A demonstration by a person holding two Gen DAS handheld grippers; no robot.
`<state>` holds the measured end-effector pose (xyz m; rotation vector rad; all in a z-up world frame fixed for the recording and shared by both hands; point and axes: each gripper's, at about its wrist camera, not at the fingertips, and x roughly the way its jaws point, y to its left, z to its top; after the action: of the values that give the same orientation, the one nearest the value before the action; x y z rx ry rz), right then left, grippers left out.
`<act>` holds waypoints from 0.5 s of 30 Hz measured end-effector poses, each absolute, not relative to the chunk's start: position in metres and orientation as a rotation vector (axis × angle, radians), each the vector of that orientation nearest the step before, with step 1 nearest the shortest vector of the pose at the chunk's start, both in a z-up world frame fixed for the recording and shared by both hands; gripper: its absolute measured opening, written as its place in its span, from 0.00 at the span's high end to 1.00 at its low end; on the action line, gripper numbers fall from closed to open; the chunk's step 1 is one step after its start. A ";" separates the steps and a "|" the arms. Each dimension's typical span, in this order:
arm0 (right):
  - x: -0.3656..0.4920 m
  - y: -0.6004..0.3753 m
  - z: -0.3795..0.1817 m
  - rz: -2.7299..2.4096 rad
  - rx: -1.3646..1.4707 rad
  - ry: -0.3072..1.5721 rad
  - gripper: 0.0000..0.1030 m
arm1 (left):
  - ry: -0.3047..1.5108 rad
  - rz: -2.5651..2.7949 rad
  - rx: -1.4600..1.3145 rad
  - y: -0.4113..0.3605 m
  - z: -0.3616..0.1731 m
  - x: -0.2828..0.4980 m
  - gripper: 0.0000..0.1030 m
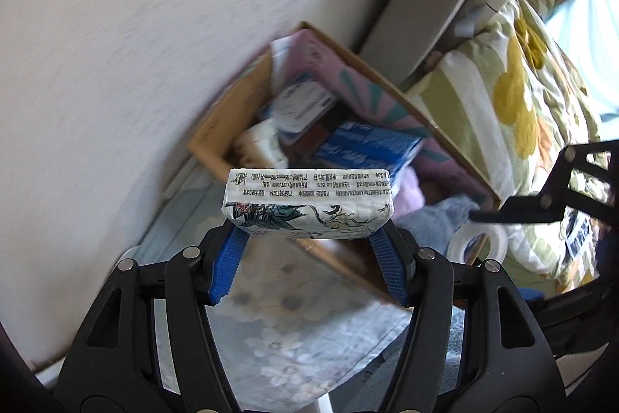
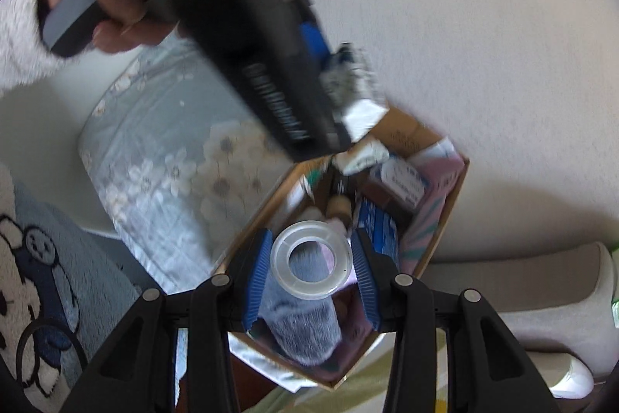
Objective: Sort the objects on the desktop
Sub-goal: 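Lift and carry the tape roll and printed box over the cardboard box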
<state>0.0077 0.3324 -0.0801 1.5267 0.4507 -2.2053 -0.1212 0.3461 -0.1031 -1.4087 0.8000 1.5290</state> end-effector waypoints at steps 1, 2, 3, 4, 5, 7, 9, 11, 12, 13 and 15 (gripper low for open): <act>0.009 0.337 -0.084 -2.194 1.542 0.445 0.62 | 0.803 1.513 -1.420 0.352 -0.107 -0.119 0.43; 0.009 0.340 -0.087 -2.186 1.552 0.444 0.62 | 0.811 1.494 -1.434 0.355 -0.110 -0.116 0.43; 0.010 0.343 -0.089 -2.181 1.561 0.442 0.62 | 0.818 1.481 -1.450 0.359 -0.114 -0.114 0.43; 0.010 0.347 -0.093 -2.173 1.572 0.436 0.62 | 0.825 1.475 -1.461 0.364 -0.119 -0.113 0.43; 0.010 0.351 -0.096 -2.170 1.579 0.432 0.62 | 0.836 1.474 -1.467 0.369 -0.123 -0.113 0.43; 0.010 0.356 -0.101 -2.164 1.588 0.427 0.62 | 0.835 1.476 -1.482 0.373 -0.126 -0.114 0.43; 0.008 0.362 -0.106 -2.161 1.599 0.404 0.62 | 0.820 1.471 -1.503 0.380 -0.132 -0.117 0.43; 0.004 0.368 -0.110 -2.169 1.605 0.387 0.62 | 0.828 1.474 -1.510 0.384 -0.137 -0.118 0.43; 0.003 0.371 -0.112 -2.171 1.606 0.383 0.62 | 0.833 1.476 -1.517 0.386 -0.140 -0.119 0.43; 0.000 0.373 -0.113 -2.174 1.606 0.377 0.62 | 0.833 1.475 -1.523 0.388 -0.142 -0.121 0.43; -0.006 0.377 -0.115 -2.180 1.602 0.365 0.62 | 0.830 1.470 -1.540 0.390 -0.148 -0.123 0.43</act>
<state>-0.0059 0.3773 -0.1150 1.6019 0.3655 -2.1804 -0.1233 0.3899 -0.1476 -1.5399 0.8303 1.4704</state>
